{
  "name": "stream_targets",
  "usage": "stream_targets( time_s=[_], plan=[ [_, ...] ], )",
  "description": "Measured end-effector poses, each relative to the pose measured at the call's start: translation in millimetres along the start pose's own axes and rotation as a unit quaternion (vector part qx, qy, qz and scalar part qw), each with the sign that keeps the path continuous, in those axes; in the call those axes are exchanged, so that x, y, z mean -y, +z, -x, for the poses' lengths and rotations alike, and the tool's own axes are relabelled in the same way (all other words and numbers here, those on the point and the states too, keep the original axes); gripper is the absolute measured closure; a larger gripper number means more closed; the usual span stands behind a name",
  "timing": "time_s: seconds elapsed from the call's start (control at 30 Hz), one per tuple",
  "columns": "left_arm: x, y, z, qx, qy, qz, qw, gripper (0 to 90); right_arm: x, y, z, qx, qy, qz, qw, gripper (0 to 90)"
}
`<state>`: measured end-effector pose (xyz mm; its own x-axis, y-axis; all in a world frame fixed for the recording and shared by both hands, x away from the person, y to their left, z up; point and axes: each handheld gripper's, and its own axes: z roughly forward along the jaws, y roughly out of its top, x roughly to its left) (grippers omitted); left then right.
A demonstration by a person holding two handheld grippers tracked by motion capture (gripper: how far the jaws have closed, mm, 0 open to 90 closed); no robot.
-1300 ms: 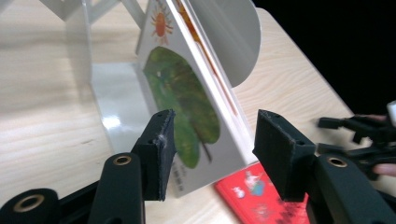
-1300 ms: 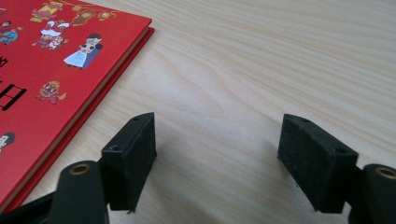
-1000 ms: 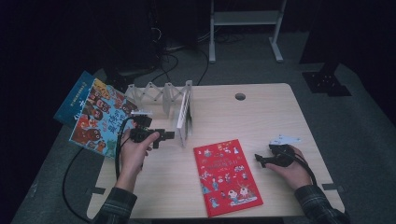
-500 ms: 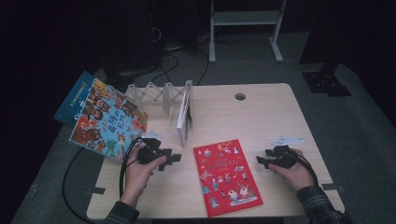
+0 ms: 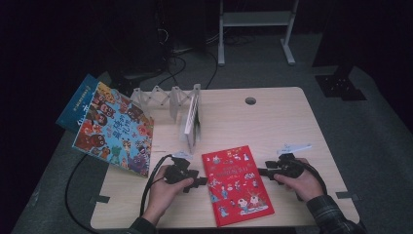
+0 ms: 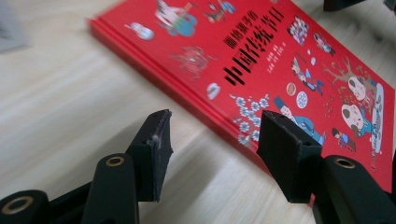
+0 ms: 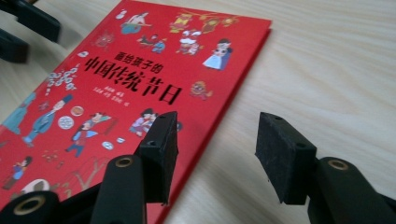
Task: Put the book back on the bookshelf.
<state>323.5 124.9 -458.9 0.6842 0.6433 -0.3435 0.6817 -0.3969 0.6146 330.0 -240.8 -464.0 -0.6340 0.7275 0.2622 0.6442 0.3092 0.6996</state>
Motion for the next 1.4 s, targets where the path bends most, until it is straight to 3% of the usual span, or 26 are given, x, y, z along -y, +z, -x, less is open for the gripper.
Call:
stream_targets(
  time_s=[0.3,0.67,0.8,1.23,1.4],
  plan=[
    [-6.7,16.5,5.1,0.002,0.012,-0.012,0.9999,42.0,0.6,5.3,-4.7,-0.023,0.008,-0.02,0.9995,48.3],
    [-15.2,24.7,3.0,-0.008,0.021,-0.003,0.9997,42.8,0.7,4.6,1.4,-0.041,0.049,-0.038,0.9972,53.3],
    [-17.9,27.8,3.3,-0.01,0.028,-0.001,0.9996,43.0,0.7,6.5,4.2,-0.051,0.071,-0.05,0.9949,56.1],
    [-21.6,32.4,3.7,-0.011,0.025,0.005,0.9996,43.1,-1.0,9.4,14.7,-0.066,0.108,-0.063,0.99,62.3],
    [-22.0,31.7,2.1,-0.005,0.022,0.003,0.9997,43.1,-1.2,10.5,21.0,-0.084,0.146,-0.064,0.9836,63.4]
  ],
)
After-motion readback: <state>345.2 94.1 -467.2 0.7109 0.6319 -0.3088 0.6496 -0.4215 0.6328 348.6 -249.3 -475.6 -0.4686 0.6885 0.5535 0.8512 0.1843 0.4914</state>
